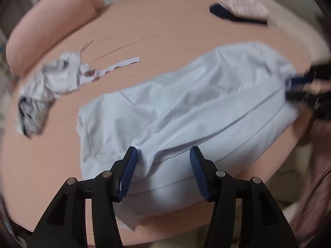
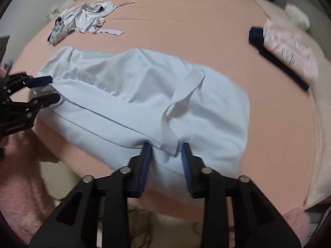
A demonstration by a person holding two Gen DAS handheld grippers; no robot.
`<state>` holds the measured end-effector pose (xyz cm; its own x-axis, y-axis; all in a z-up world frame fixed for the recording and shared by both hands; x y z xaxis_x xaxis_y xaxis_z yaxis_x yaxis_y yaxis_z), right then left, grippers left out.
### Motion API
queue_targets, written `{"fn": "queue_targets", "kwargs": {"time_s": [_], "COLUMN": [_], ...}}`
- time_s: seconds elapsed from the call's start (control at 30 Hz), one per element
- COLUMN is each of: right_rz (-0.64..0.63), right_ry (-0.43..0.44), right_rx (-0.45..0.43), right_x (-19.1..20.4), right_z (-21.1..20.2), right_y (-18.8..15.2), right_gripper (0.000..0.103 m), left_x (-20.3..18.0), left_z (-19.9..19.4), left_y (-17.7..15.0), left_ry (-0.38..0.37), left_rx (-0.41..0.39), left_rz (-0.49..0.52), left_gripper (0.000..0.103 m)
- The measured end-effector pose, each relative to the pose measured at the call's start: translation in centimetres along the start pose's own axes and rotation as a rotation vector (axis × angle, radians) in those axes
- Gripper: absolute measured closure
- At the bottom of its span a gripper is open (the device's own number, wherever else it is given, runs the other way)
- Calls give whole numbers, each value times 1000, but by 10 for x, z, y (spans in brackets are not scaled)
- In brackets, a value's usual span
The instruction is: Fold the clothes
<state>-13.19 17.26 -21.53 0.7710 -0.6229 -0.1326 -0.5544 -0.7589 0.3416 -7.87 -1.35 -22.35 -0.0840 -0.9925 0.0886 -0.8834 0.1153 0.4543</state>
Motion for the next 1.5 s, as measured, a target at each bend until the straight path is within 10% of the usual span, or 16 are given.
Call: {"fn": "queue_targets", "kwargs": {"time_s": [0.1, 0.2, 0.33, 0.77, 0.87, 1.27, 1.43, 1.5], "right_rz": [-62, 7, 88, -20, 78, 179, 174, 164], "right_ry": [-47, -11, 43, 21, 107, 185, 200, 198], "right_rx": [-3, 6, -22, -38, -65, -80, -64, -48], "right_x": [3, -2, -7, 22, 13, 3, 9, 12], "right_z": [-6, -7, -16, -5, -8, -22, -29, -28], "right_y": [0, -3, -5, 20, 14, -7, -19, -27], "right_gripper": [69, 69, 69, 64, 89, 101, 101, 100], "left_x": [0, 5, 10, 20, 21, 16, 27, 42], "left_z": [3, 0, -13, -36, -35, -21, -21, -29], "left_y": [4, 11, 16, 3, -4, -15, -22, -24], "left_ry": [22, -23, -73, -135, -129, -163, -198, -237], "left_rx": [-27, -40, -85, -101, -108, 0, 40, 22], "left_rz": [0, -55, -110, -182, -186, -163, -263, -363], "left_gripper": [52, 88, 99, 99, 99, 98, 80, 54]}}
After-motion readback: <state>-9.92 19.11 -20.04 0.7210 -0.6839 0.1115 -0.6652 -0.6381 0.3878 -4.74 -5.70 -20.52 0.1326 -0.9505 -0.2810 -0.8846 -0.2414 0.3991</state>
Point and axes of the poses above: each gripper's, at about its wrist camera, not at the fingertips, and z roughly the way its jaws point, x to its left, y to its top, the point moved 7 cm from there along z, roughly the way its jaws point, and after that the axes turned 15 degrees about -z, right-handed, at the moved point
